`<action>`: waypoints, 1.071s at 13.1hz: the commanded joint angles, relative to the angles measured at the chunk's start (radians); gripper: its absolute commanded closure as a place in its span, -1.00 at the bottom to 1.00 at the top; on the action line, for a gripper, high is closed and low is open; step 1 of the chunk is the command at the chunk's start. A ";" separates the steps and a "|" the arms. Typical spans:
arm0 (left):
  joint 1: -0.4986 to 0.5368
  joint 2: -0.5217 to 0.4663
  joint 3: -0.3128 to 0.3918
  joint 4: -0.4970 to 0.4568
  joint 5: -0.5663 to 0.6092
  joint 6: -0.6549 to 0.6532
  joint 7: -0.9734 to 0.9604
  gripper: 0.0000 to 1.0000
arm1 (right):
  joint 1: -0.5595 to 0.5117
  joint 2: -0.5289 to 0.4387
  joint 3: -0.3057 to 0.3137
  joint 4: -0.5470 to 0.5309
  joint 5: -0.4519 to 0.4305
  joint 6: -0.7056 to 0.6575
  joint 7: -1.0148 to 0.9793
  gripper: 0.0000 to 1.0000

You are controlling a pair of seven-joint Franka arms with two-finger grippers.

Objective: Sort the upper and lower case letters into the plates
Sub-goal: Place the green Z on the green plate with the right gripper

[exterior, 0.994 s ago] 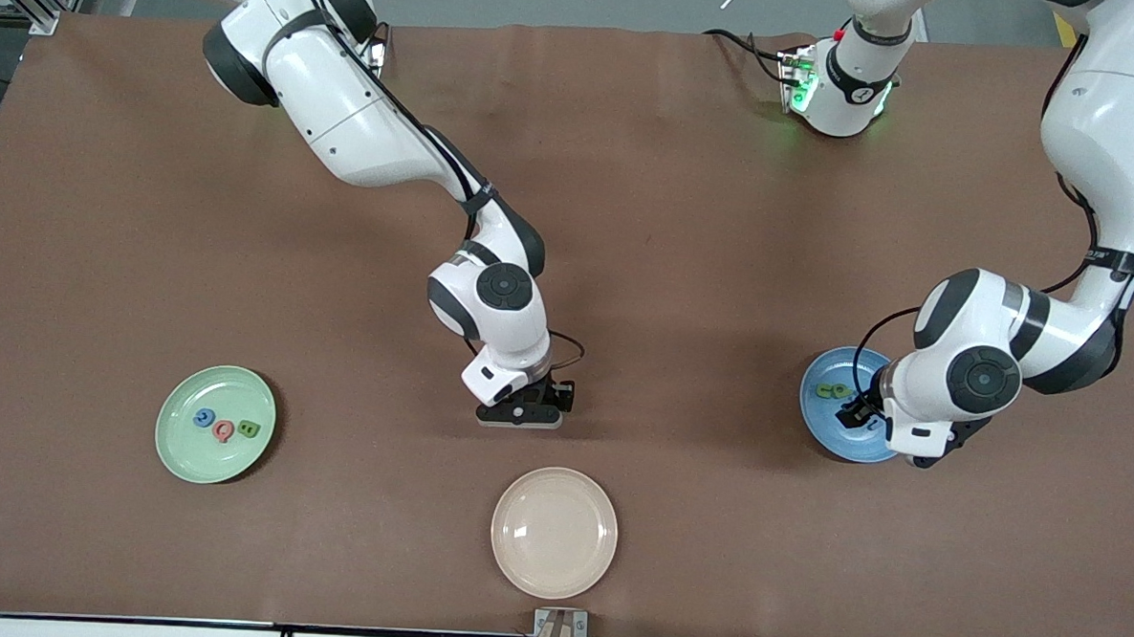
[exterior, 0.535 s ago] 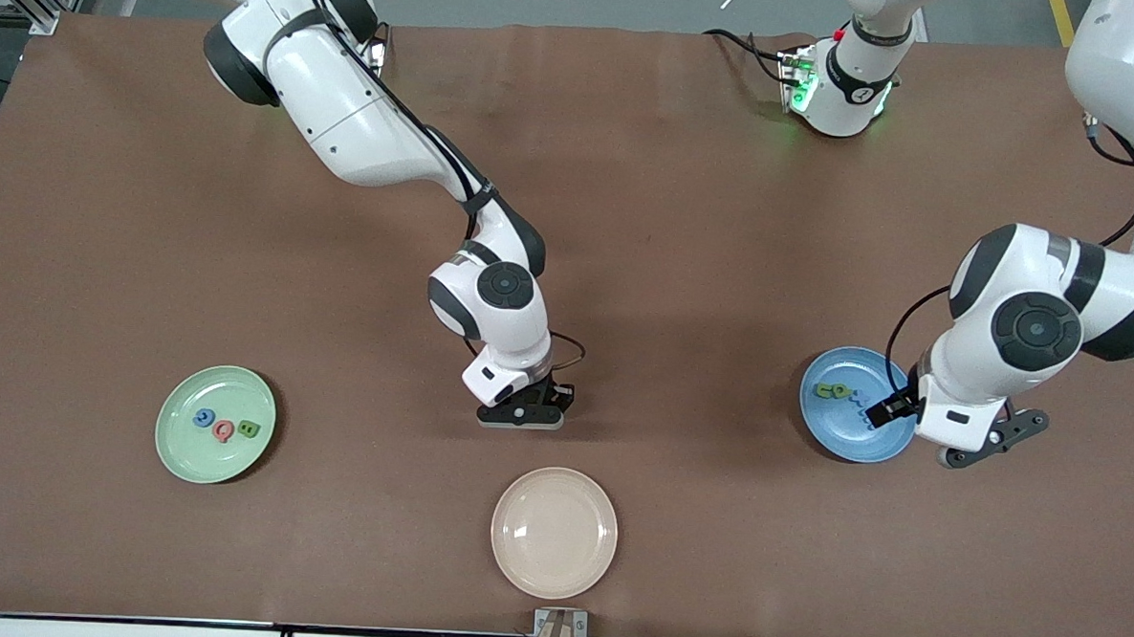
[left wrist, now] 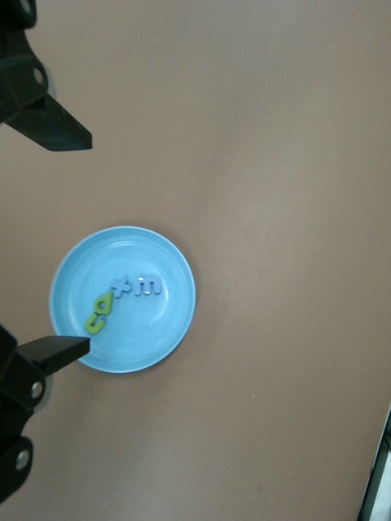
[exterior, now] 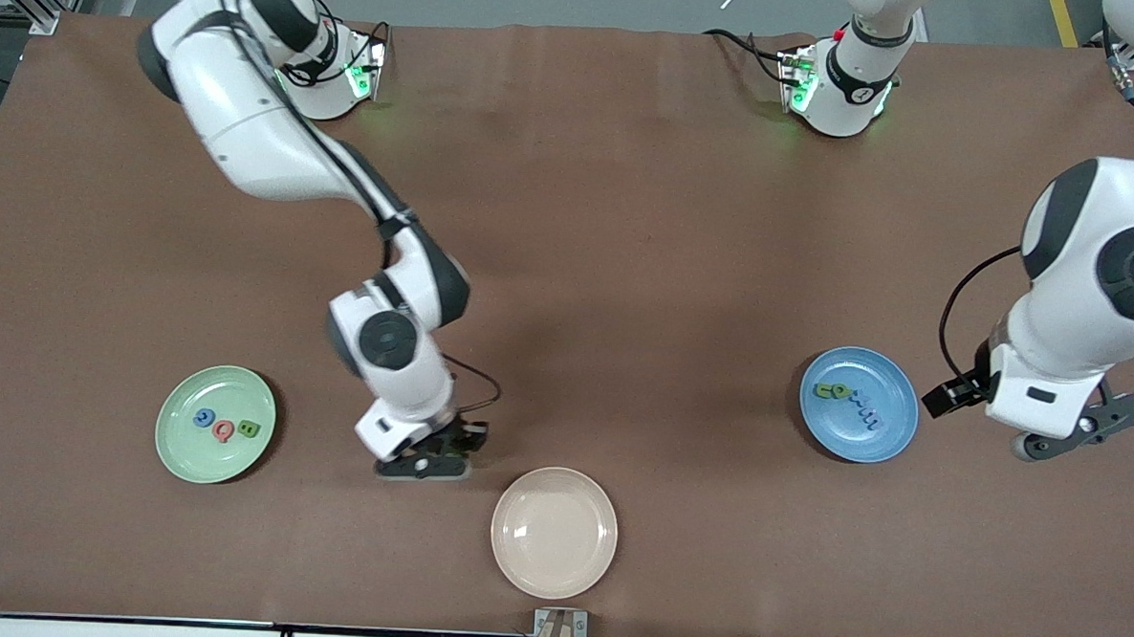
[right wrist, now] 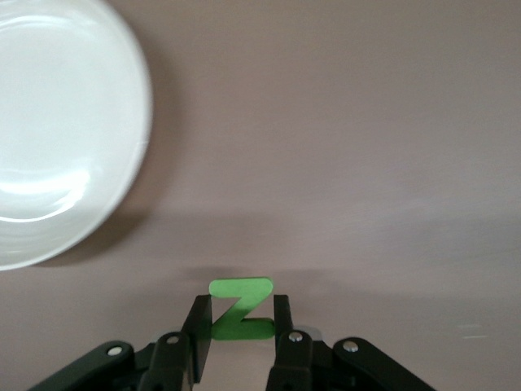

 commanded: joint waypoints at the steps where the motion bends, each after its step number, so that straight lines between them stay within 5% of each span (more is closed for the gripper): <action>1: 0.009 -0.061 0.013 0.048 -0.113 -0.053 0.114 -0.99 | -0.185 -0.053 0.128 -0.043 0.005 -0.108 -0.187 0.96; 4: -0.087 -0.208 0.268 0.031 -0.393 -0.084 0.278 -0.99 | -0.318 -0.074 0.142 -0.056 0.005 -0.244 -0.414 0.96; 7: -0.287 -0.308 0.567 0.023 -0.466 -0.199 0.456 -0.99 | -0.459 -0.074 0.151 -0.097 0.009 -0.282 -0.629 0.92; 10: -0.327 -0.414 0.672 -0.076 -0.521 -0.219 0.565 -0.99 | -0.565 -0.073 0.152 -0.163 0.016 -0.285 -0.781 0.87; 14: -0.341 -0.514 0.676 -0.182 -0.523 -0.188 0.567 -0.99 | -0.670 -0.071 0.200 -0.278 0.017 -0.286 -0.826 0.77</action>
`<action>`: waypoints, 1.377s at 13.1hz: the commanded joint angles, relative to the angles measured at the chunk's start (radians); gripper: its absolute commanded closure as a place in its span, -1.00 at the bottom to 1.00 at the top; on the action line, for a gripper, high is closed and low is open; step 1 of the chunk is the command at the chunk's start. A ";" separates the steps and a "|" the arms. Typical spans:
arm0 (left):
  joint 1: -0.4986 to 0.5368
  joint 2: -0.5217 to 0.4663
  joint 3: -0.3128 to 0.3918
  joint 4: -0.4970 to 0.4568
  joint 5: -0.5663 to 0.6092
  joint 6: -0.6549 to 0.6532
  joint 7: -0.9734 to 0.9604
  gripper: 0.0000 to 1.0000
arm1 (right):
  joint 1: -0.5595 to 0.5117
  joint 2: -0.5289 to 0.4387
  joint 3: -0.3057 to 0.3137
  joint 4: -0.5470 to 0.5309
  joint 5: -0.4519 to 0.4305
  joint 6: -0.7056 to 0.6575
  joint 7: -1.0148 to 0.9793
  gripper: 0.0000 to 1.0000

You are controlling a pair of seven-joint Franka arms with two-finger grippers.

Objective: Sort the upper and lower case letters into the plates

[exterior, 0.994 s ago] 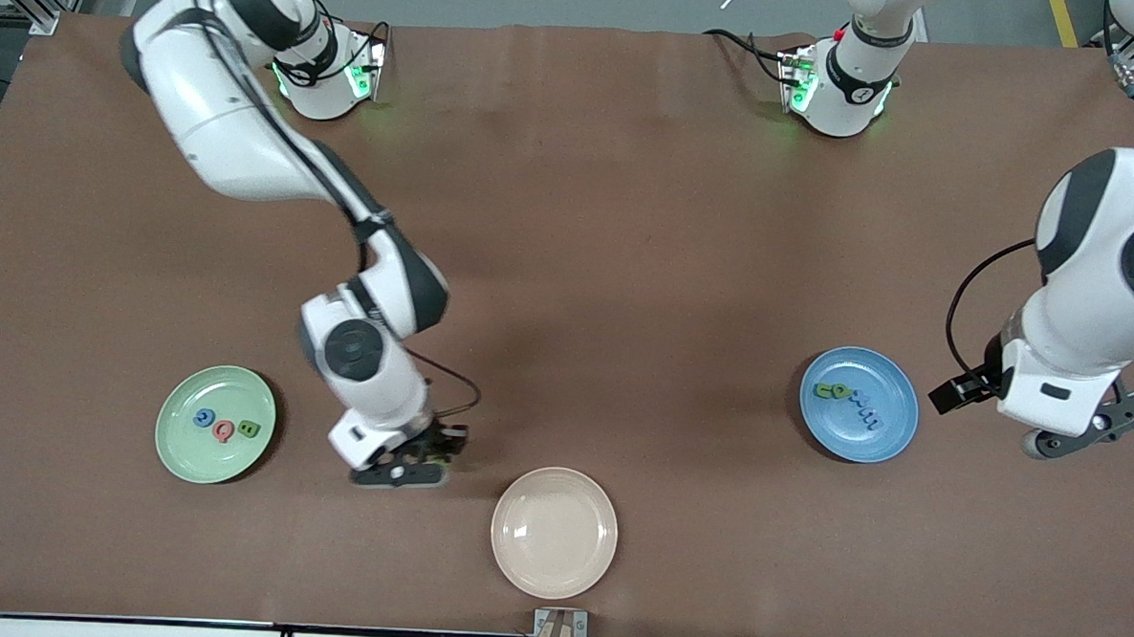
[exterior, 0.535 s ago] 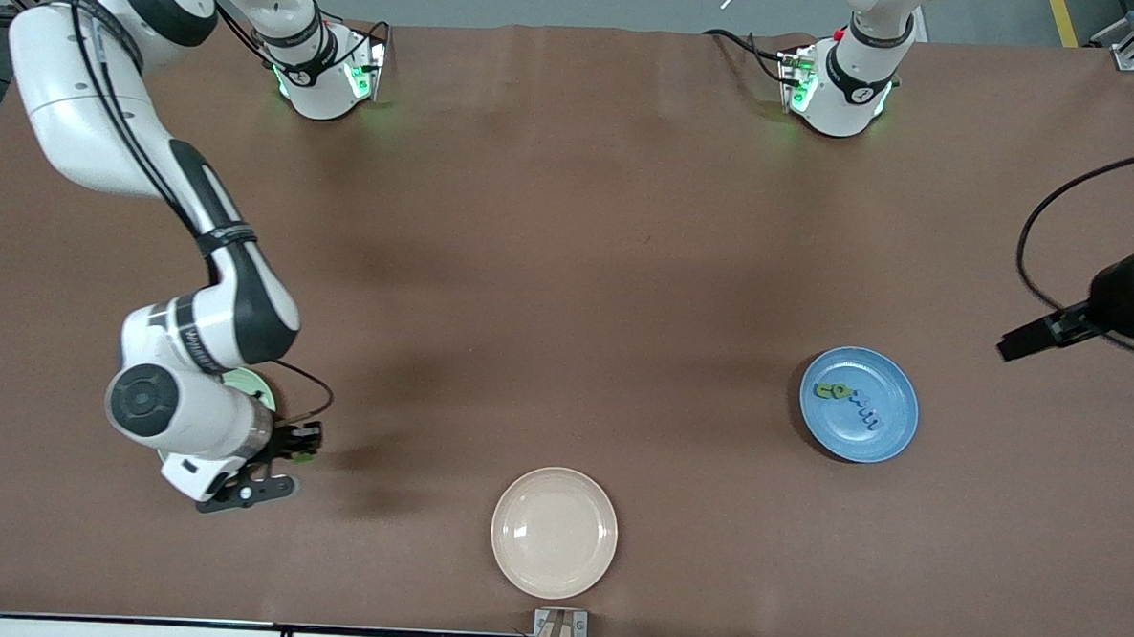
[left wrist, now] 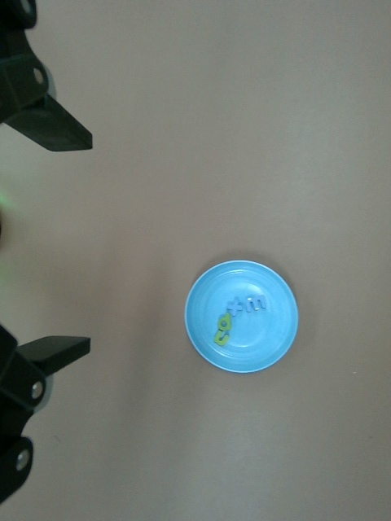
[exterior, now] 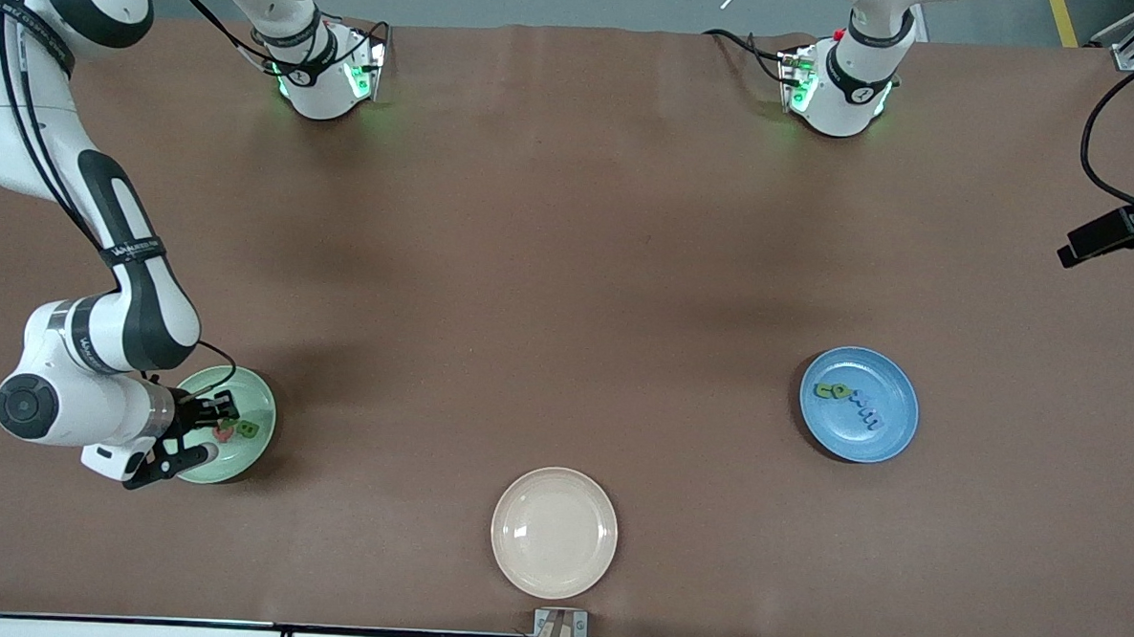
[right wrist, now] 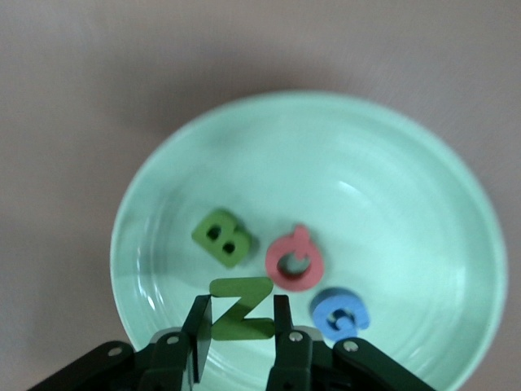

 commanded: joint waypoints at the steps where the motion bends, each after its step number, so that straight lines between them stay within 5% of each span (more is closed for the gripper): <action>1: -0.008 -0.098 0.002 -0.123 -0.016 0.046 0.020 -0.99 | -0.061 -0.029 0.051 -0.107 0.013 0.003 -0.011 0.53; 5: -0.002 -0.126 -0.085 -0.160 -0.008 0.046 0.026 -0.99 | -0.062 -0.034 0.064 -0.063 0.011 -0.051 -0.014 -0.88; 6: -0.002 -0.126 -0.103 -0.160 -0.007 0.046 0.026 -0.99 | -0.061 -0.035 0.070 -0.040 0.010 -0.069 -0.017 -1.00; 10: -0.012 -0.126 -0.119 -0.151 -0.010 0.046 0.026 -0.99 | -0.012 -0.095 0.083 0.096 0.011 -0.187 0.003 -1.00; 14: -0.011 -0.118 -0.125 -0.137 -0.016 0.046 0.028 -0.99 | 0.036 -0.233 0.069 0.101 0.011 -0.189 0.140 -1.00; 18: -0.006 -0.112 -0.120 -0.119 -0.016 0.044 0.029 -0.99 | 0.157 -0.356 -0.035 0.098 0.063 -0.207 0.246 -1.00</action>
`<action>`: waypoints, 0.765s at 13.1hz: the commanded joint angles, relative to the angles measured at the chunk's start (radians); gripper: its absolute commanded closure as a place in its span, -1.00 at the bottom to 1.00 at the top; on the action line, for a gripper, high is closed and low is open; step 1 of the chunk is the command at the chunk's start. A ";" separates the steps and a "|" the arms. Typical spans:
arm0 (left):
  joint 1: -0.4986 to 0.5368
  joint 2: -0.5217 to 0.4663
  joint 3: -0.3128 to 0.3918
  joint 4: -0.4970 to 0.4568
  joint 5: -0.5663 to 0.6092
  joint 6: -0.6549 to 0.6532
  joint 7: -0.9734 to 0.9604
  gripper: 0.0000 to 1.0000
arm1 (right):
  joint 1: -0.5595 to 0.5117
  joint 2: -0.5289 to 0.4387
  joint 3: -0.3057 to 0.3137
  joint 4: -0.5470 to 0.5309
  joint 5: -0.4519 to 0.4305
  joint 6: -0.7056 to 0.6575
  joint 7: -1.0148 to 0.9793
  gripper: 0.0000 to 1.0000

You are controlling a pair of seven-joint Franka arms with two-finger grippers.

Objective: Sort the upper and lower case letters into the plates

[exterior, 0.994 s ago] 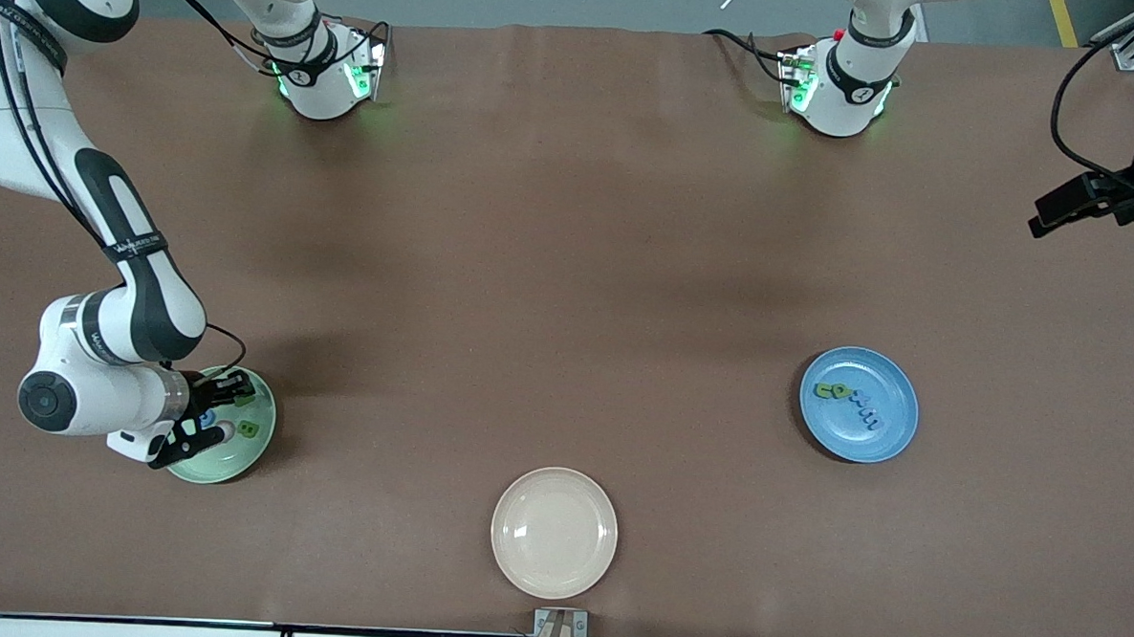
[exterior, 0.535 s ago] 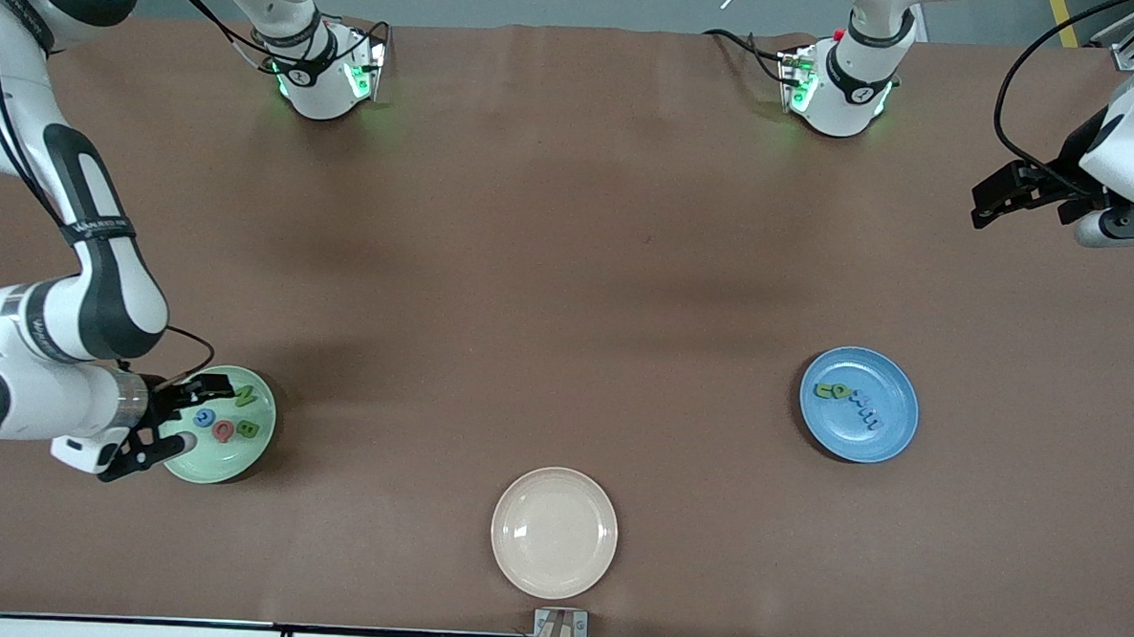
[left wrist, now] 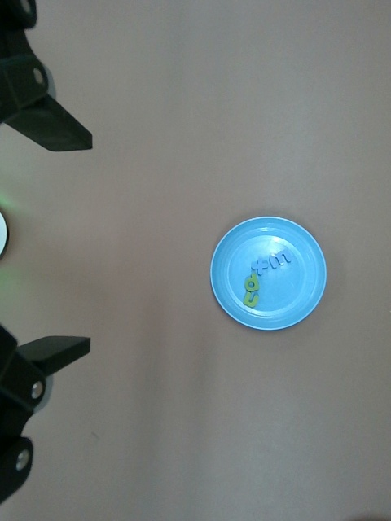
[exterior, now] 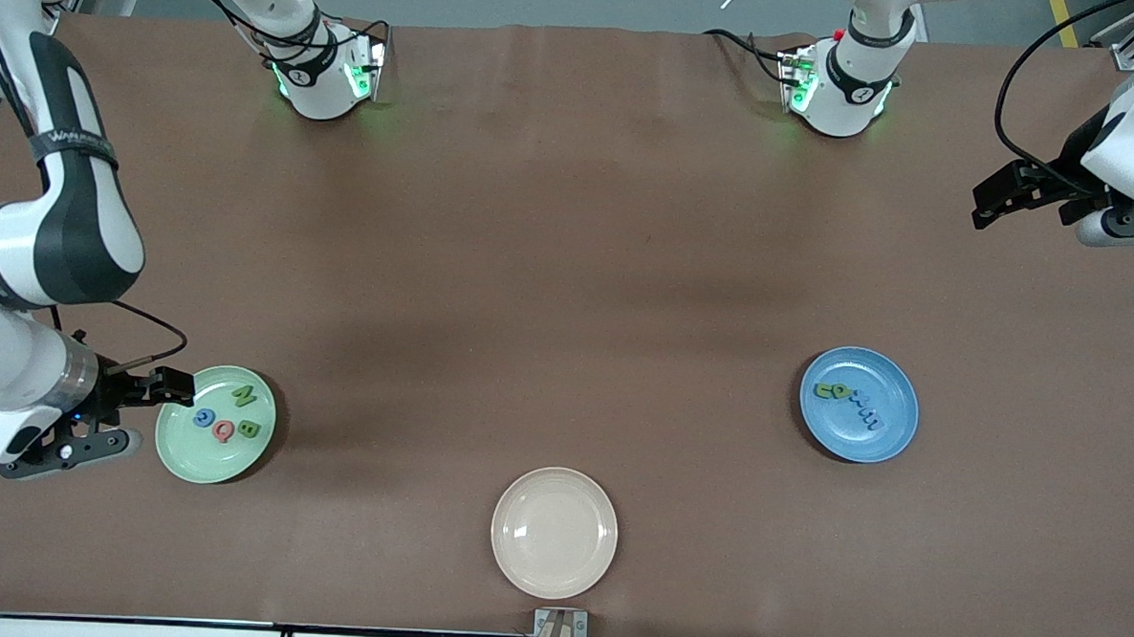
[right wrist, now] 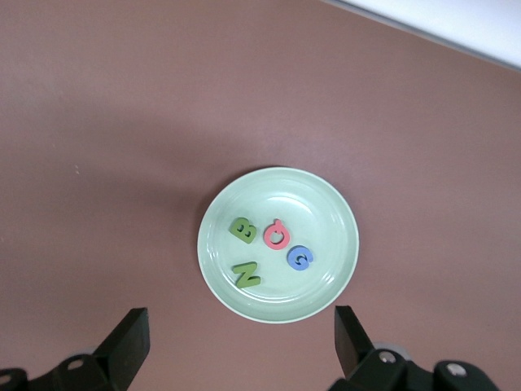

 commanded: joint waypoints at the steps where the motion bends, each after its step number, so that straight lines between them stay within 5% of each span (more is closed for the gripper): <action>1: 0.006 -0.015 0.006 0.011 -0.014 0.001 0.021 -0.99 | 0.092 -0.103 -0.121 -0.030 0.104 -0.013 0.058 -1.00; 6: 0.001 0.020 0.007 0.061 0.000 -0.002 0.018 -0.99 | 0.437 -0.229 -0.562 -0.031 0.328 -0.053 0.048 -1.00; 10: 0.007 0.022 0.009 0.063 -0.003 -0.002 0.023 -0.99 | 0.483 -0.312 -0.658 -0.036 0.419 -0.145 0.036 -1.00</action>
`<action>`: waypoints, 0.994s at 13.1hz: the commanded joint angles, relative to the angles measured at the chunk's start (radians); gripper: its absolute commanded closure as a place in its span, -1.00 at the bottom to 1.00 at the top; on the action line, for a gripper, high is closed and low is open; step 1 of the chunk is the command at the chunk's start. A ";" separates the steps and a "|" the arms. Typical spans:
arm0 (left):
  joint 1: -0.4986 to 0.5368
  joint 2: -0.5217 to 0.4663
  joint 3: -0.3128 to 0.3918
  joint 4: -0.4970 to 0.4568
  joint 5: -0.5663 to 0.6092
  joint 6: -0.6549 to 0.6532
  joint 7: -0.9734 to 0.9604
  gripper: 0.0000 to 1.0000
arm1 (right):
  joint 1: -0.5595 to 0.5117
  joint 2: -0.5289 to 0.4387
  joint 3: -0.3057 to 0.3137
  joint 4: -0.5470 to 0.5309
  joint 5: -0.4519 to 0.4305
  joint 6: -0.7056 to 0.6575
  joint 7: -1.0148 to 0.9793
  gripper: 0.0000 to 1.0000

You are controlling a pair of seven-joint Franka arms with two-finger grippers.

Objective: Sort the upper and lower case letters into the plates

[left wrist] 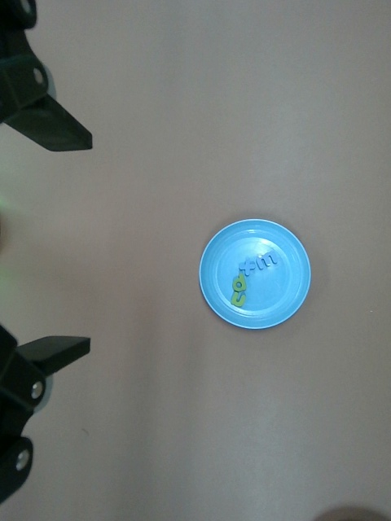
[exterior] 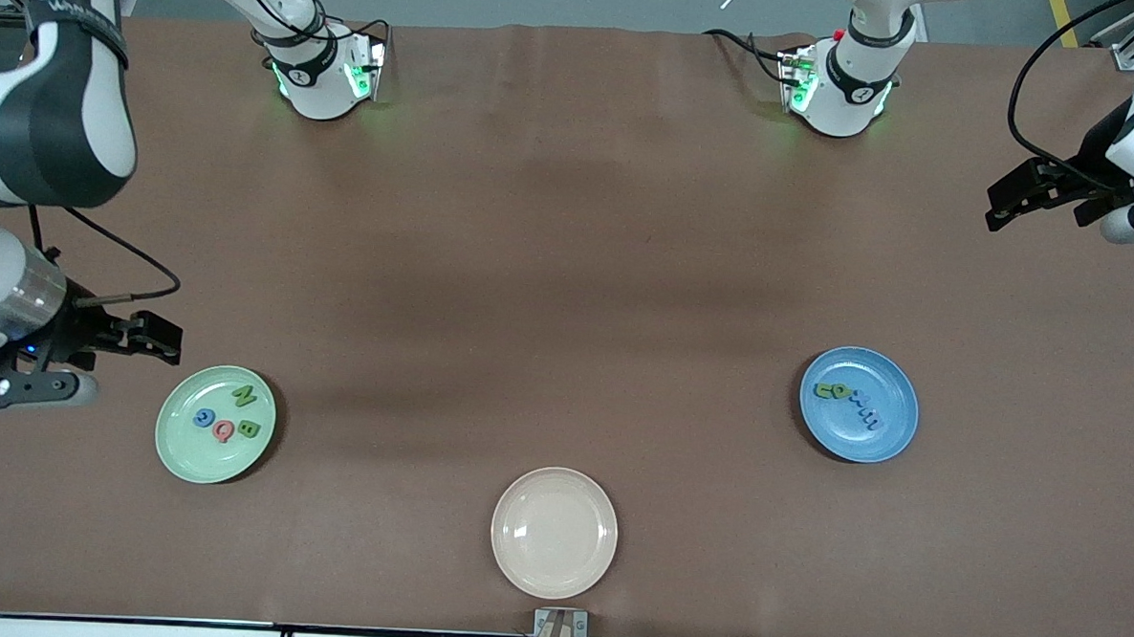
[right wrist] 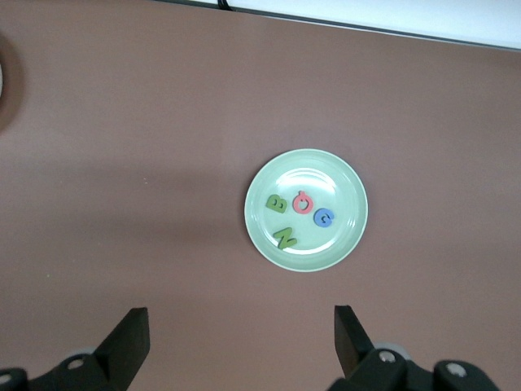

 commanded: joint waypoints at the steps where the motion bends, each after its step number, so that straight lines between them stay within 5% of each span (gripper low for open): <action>1: 0.006 0.011 0.000 0.027 -0.002 -0.003 0.022 -0.99 | 0.043 -0.089 -0.075 -0.054 0.038 -0.047 -0.003 -1.00; 8: 0.009 0.008 0.000 0.024 -0.003 -0.006 0.024 -0.99 | 0.037 -0.399 -0.094 -0.404 0.067 0.066 0.012 -1.00; 13: 0.009 0.005 0.002 0.026 -0.002 -0.008 0.025 -0.99 | 0.013 -0.404 -0.092 -0.360 0.064 0.051 -0.002 -1.00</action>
